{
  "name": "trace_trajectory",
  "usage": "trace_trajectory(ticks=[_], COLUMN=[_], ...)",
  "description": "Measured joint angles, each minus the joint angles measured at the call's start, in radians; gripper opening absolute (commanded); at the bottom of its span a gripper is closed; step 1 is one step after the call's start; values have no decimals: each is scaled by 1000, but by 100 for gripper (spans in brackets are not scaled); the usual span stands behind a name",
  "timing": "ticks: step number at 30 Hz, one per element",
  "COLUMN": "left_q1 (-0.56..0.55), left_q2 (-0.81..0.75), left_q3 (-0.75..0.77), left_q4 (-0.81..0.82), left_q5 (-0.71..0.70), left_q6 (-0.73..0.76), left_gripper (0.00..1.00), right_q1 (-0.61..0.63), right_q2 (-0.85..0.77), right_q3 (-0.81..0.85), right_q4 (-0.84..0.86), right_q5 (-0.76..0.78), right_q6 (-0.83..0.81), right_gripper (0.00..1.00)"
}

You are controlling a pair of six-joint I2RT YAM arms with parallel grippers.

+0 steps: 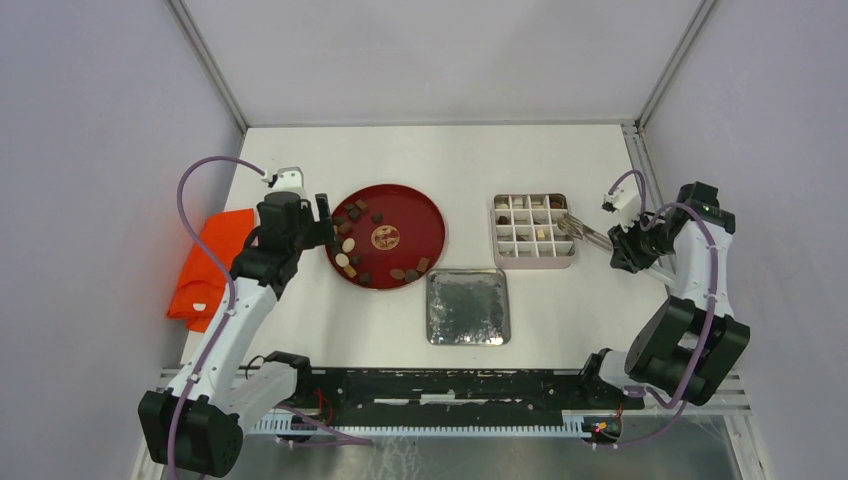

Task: Pack the chocolate
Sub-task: Place the fake chocolate in the packing box.

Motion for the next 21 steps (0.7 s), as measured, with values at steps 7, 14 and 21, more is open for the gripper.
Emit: trace_trajectory(ticks=[7, 14, 21], left_q1=[0, 0, 0], left_q2=[0, 0, 0], left_q3=[0, 0, 0], left_q4=[0, 0, 0], left_q5=[0, 0, 0], left_q6=[0, 0, 0], left_gripper=[91, 91, 91], right_q1=[0, 0, 0], right_q2=[16, 19, 27], right_q3=[-12, -26, -26], right_q4=[3, 9, 17], right_q5=[1, 2, 5], right_q6=[-1, 0, 0], right_gripper=[25, 33, 38])
